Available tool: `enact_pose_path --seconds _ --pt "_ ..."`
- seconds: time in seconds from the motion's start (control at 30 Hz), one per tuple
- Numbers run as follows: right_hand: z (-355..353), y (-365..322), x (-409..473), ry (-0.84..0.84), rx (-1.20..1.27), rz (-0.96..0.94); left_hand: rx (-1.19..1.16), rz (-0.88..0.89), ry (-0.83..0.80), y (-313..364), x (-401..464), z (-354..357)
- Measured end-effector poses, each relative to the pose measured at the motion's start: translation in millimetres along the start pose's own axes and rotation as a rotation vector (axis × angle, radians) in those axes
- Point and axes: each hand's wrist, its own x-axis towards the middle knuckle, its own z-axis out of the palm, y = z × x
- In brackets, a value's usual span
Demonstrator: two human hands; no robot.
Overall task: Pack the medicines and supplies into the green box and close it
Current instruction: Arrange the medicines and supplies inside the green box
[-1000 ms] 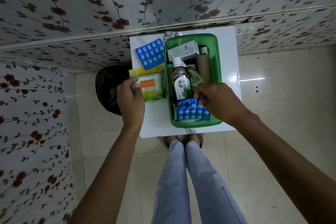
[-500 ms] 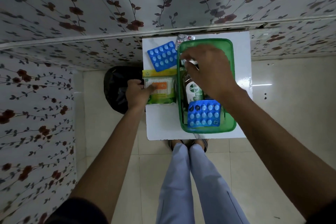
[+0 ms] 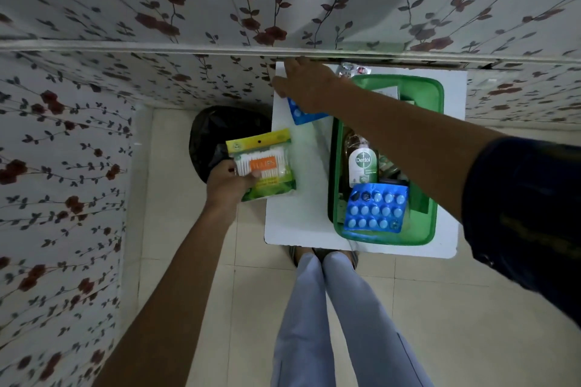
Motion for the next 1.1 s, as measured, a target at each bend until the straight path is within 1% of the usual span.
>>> enact_pose_path --seconds 0.1,0.2,0.3,0.47,0.53,0.67,0.73,0.8,0.87,0.93,0.97,1.03,1.1 --pt "-2 -5 3 0.048 -0.009 0.038 -0.072 0.028 0.045 -3 -2 -14" --pt "-1 -5 1 0.050 -0.015 0.050 -0.156 0.081 0.075 -6 -6 -30" --pt "4 -1 -6 0.066 0.035 0.048 -0.219 0.100 0.104 -3 -11 -39" --pt "12 -13 -5 0.010 0.041 0.007 -0.268 0.078 0.118 5 -17 -33" --pt "17 -19 -3 -0.001 0.011 0.047 -0.278 0.081 0.119 9 -18 -31" --pt "17 -27 -3 0.055 -0.037 0.108 -0.313 0.104 0.137 13 -22 -36" --pt "12 -27 -9 0.101 0.075 0.103 -0.337 0.122 0.153 14 -25 -42" --pt "3 -22 -26 0.226 0.374 0.121 -0.356 0.153 0.166 16 -29 -49" --pt "-7 -16 -56 0.407 0.722 0.218 -0.369 0.183 0.163 19 -36 -53" --pt "-16 -9 -96 0.555 0.971 0.348 -0.375 0.198 0.156 22 -44 -53" --pt "-16 -6 -118 0.597 1.079 0.406 -0.379 0.202 0.152 25 -47 -51" --pt "-12 -4 -162 0.595 1.223 0.506 -0.371 0.215 0.133 29 -53 -44" --pt "4 -3 -198 0.506 1.168 0.592 -0.344 0.217 0.096 34 -57 -31"
